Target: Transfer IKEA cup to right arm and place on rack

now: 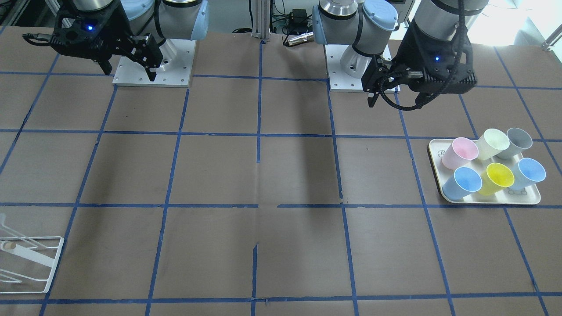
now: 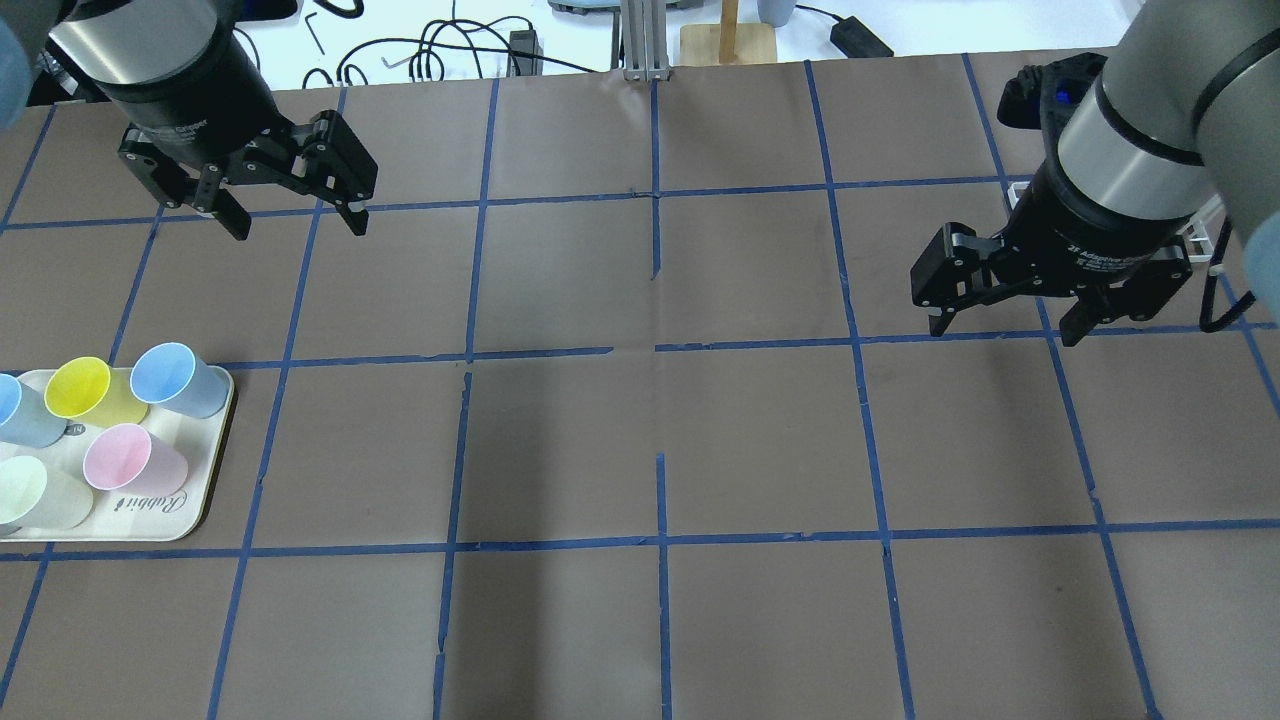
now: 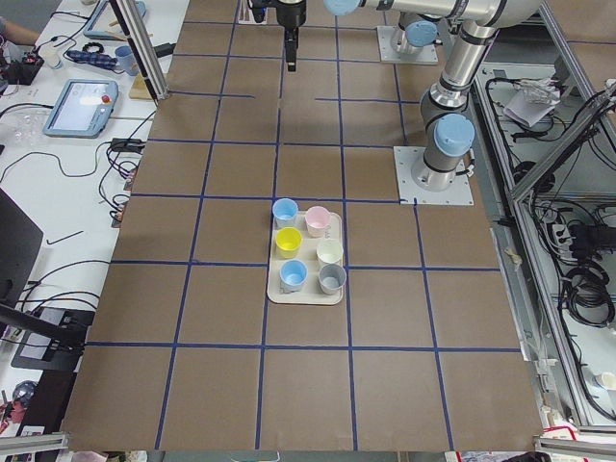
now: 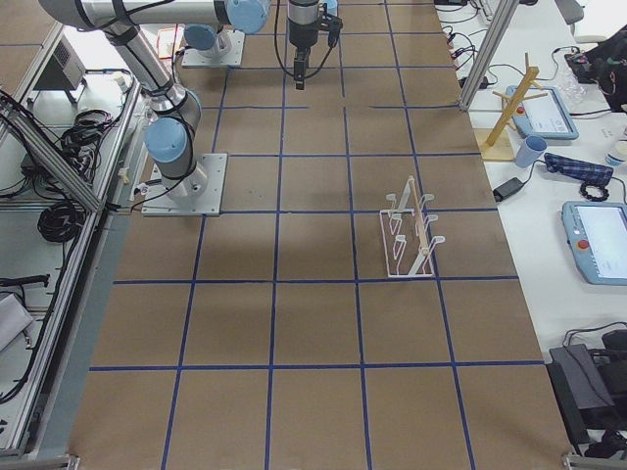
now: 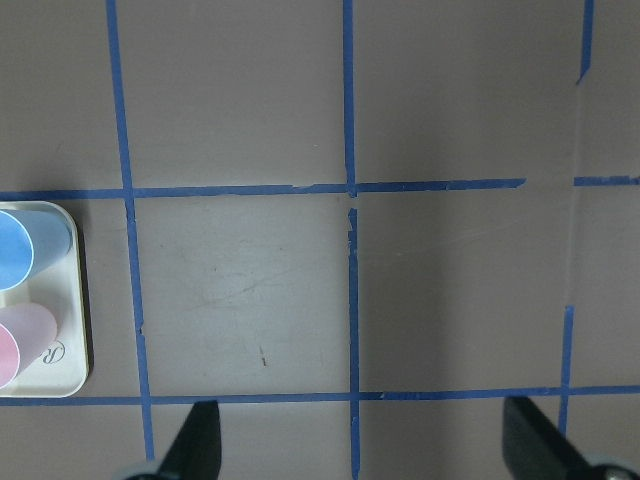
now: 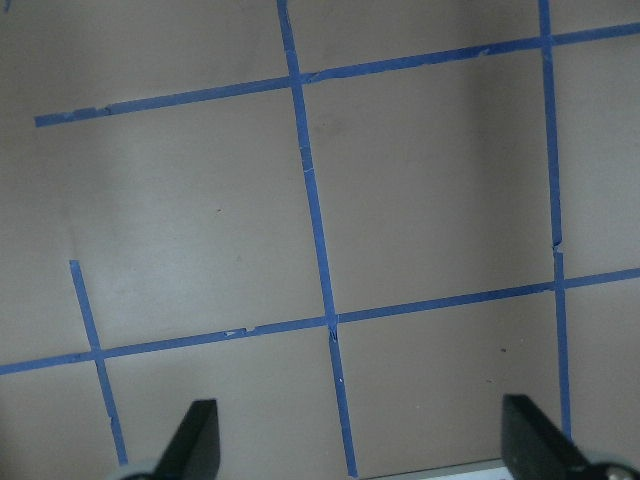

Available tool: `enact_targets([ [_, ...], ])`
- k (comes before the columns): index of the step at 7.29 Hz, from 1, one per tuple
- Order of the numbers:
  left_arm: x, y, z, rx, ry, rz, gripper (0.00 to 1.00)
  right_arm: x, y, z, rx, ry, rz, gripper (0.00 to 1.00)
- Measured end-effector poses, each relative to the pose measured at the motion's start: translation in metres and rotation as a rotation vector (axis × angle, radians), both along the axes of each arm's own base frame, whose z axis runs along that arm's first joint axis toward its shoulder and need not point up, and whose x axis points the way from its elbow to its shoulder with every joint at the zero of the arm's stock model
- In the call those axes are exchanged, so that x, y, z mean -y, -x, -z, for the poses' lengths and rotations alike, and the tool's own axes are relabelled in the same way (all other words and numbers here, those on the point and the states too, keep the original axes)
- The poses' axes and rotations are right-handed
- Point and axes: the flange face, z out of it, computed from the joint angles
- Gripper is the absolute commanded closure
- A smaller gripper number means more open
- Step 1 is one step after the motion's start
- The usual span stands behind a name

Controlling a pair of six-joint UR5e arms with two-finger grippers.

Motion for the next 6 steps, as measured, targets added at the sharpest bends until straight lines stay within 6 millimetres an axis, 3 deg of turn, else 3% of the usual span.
enact_targets([
  [2, -0.004, -0.021, 0.001, 0.003, -0.021, -0.022, 0.01, 0.001, 0.0, 0.0, -0.001, 0.001, 0.0, 0.0],
  [3, -0.004, -0.052, 0.007, 0.007, -0.044, -0.031, 0.0, 0.001, 0.0, -0.001, -0.001, 0.004, -0.003, 0.0],
  [6, -0.019, -0.2, 0.064, -0.003, -0.12, -0.026, 0.0, 0.003, 0.0, -0.004, -0.001, 0.027, -0.005, 0.0],
])
